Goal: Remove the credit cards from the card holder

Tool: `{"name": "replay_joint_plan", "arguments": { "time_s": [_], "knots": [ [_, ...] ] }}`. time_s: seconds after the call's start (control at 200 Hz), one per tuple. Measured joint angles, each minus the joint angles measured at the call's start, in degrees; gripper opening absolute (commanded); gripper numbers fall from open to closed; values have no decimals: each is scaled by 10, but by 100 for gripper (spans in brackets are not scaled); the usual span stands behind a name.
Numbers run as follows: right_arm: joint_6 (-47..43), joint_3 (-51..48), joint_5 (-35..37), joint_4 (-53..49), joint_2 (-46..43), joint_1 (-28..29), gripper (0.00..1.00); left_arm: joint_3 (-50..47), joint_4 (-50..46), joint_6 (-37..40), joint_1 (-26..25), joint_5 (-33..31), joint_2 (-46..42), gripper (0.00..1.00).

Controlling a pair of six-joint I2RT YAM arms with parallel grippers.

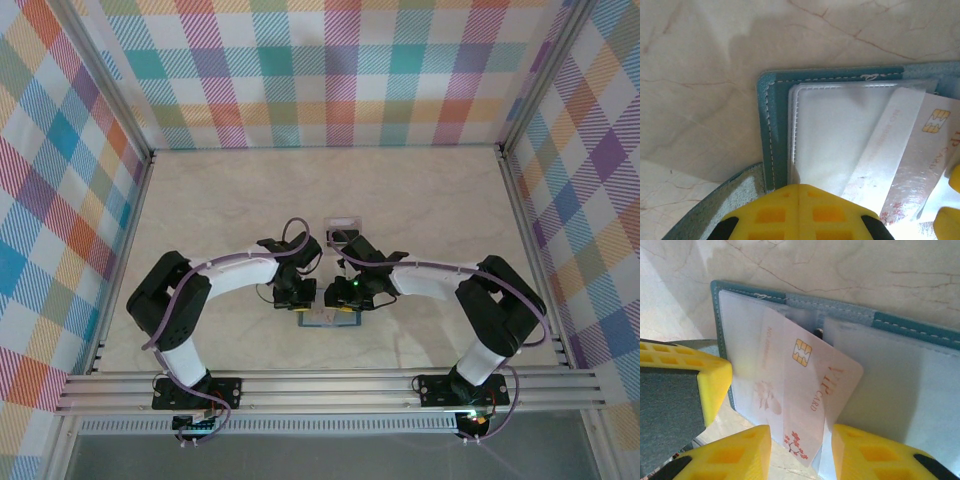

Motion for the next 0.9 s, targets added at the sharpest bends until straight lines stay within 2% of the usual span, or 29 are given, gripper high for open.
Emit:
{"name": "replay_joint_plan", "arguments": {
  "time_s": [0.39, 0.575, 0.9],
  "knots": [
    [0, -7, -2, 3, -4, 0, 33, 9, 2, -2, 0, 20, -7, 2],
    [0, -9, 9, 1, -4, 0, 29, 23, 3, 1, 0, 31, 29, 3],
    [0, -17, 10, 19, 18, 0, 28, 31, 0, 3, 0, 31, 40, 2]
  ]
}}
